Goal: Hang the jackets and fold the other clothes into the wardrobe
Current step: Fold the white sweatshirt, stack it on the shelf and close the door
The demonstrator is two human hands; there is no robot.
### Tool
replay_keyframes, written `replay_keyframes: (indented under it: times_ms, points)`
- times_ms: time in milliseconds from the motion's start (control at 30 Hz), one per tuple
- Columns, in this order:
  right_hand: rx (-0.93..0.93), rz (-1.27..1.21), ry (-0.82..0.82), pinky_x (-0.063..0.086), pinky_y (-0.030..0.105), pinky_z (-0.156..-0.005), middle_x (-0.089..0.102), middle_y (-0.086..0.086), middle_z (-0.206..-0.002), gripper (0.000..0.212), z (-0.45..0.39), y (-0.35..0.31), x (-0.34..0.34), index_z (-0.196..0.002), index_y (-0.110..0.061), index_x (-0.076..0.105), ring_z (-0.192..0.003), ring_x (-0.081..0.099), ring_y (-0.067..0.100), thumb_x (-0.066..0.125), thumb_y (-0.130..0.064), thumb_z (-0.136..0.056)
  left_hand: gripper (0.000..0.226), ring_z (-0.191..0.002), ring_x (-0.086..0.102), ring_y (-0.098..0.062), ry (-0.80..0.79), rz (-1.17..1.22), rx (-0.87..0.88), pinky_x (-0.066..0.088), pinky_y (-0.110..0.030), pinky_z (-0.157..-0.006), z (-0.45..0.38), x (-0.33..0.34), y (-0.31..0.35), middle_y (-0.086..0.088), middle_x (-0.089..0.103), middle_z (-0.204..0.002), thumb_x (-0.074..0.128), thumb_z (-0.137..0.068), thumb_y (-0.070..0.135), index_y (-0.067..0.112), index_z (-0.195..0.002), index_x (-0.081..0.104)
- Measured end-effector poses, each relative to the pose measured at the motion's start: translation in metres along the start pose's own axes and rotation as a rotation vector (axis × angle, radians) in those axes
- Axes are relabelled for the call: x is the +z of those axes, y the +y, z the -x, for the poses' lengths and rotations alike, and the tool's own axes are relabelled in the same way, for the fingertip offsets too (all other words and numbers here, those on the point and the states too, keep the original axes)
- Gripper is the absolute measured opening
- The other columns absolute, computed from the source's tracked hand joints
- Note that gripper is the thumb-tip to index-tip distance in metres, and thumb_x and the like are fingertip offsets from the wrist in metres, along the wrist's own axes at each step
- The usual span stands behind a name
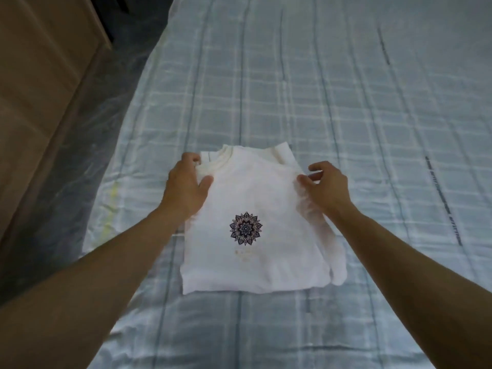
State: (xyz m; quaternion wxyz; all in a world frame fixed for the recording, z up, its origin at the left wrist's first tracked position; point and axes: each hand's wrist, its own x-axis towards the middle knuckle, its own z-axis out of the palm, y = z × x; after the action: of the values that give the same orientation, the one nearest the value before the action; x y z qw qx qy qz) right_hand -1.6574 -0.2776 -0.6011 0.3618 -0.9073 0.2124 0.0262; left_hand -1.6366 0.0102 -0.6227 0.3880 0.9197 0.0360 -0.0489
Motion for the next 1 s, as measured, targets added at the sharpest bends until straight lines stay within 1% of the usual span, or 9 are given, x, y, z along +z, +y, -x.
replay_keyframes:
  times_ms: [100, 267, 367, 467, 567, 667, 767, 867, 1000]
  points:
    - [0.015, 0.104, -0.024, 0.054, 0.038, -0.080, 0.070, 0.006, -0.097, 0.034, 0.011, 0.004, 0.007, -0.116, -0.014, 0.060, -0.087, 0.066, 0.027, 0.067, -0.034, -0.089, 0.048, -0.104, 0.060, -0.031, 0.035, 0.030, -0.016, 0.043, -0.033, -0.087, 0.012, 0.009, -0.007, -0.014, 0.064, -0.115, 0.073, -0.086, 0.019, 0.008, -0.127, 0.049]
    - [-0.044, 0.199, -0.032, 0.039, 0.034, -0.057, 0.057, 0.001, -0.068, 0.023, 0.022, 0.010, 0.009, -0.081, -0.012, 0.053, -0.064, 0.054, 0.024, 0.059, -0.032, -0.093, 0.026, -0.085, 0.063, -0.025, 0.140, 0.081, 0.061, 0.040, -0.023, -0.072, 0.018, 0.004, -0.009, -0.005, 0.069, -0.096, 0.073, -0.086, 0.013, 0.009, -0.110, 0.062]
    - [-0.143, 0.166, 0.081, 0.033, 0.034, -0.060, 0.057, 0.000, -0.070, 0.022, 0.012, 0.007, -0.005, -0.086, -0.011, 0.055, -0.065, 0.051, 0.021, 0.061, -0.030, -0.095, 0.023, -0.078, 0.059, -0.014, 0.199, 0.137, 0.150, 0.041, -0.013, -0.070, 0.008, -0.006, -0.001, -0.001, 0.068, -0.092, 0.073, -0.087, 0.011, 0.009, -0.108, 0.064]
    - [-0.147, 0.188, 0.046, 0.037, 0.033, -0.062, 0.062, 0.003, -0.077, 0.020, -0.002, 0.007, -0.005, -0.092, -0.012, 0.057, -0.071, 0.057, 0.023, 0.061, -0.032, -0.094, 0.028, -0.070, 0.058, -0.009, 0.198, 0.168, 0.044, 0.040, -0.008, -0.065, -0.010, -0.004, 0.003, 0.003, 0.064, -0.086, 0.073, -0.087, 0.014, 0.010, -0.112, 0.061]
    - [-0.094, 0.265, -0.072, 0.045, 0.036, -0.084, 0.058, 0.010, -0.117, 0.032, -0.004, 0.003, 0.004, -0.120, -0.014, 0.056, -0.101, 0.058, 0.030, 0.063, -0.025, -0.091, 0.042, -0.097, 0.059, -0.026, 0.174, 0.041, -0.040, 0.042, -0.024, -0.084, -0.013, 0.001, -0.001, -0.007, 0.061, -0.108, 0.072, -0.086, 0.017, 0.009, -0.124, 0.054]
    - [-0.370, 0.308, 0.068, 0.039, 0.041, -0.106, 0.047, 0.018, -0.139, 0.049, 0.015, -0.012, 0.009, -0.135, -0.007, 0.050, -0.127, 0.046, 0.036, 0.056, -0.026, -0.090, 0.045, -0.120, 0.048, -0.035, 0.273, -0.257, 0.285, 0.038, -0.044, -0.100, 0.005, 0.006, 0.008, -0.014, 0.055, -0.131, 0.064, -0.086, 0.020, 0.007, -0.129, 0.055]
    - [-0.588, 0.450, -0.086, 0.022, 0.047, -0.120, 0.030, 0.018, -0.158, 0.067, 0.041, -0.011, 0.031, -0.150, -0.008, 0.036, -0.149, 0.023, 0.034, 0.036, -0.050, -0.098, 0.056, -0.144, 0.035, -0.030, 0.059, -0.413, 0.530, 0.029, -0.049, -0.116, 0.017, 0.029, 0.017, -0.011, 0.043, -0.153, 0.054, -0.093, 0.034, 0.009, -0.142, 0.049]
    - [-0.606, 0.566, -0.236, 0.011, 0.050, -0.124, 0.004, 0.007, -0.166, 0.074, 0.043, 0.018, 0.050, -0.158, -0.013, 0.016, -0.154, -0.004, 0.023, 0.023, -0.059, -0.100, 0.065, -0.154, 0.011, -0.024, -0.117, -0.588, 0.551, 0.017, -0.053, -0.122, 0.013, 0.054, 0.007, -0.006, 0.018, -0.166, 0.038, -0.099, 0.047, 0.016, -0.155, 0.031]
    - [-0.652, 0.558, -0.244, 0.011, 0.051, -0.123, 0.002, 0.006, -0.167, 0.076, 0.028, 0.039, 0.051, -0.158, -0.012, 0.012, -0.154, -0.004, 0.023, 0.032, -0.056, -0.100, 0.067, -0.155, 0.001, -0.023, -0.170, -0.632, 0.572, 0.011, -0.053, -0.123, 0.001, 0.060, -0.008, -0.005, 0.007, -0.168, 0.032, -0.101, 0.052, 0.021, -0.159, 0.019]
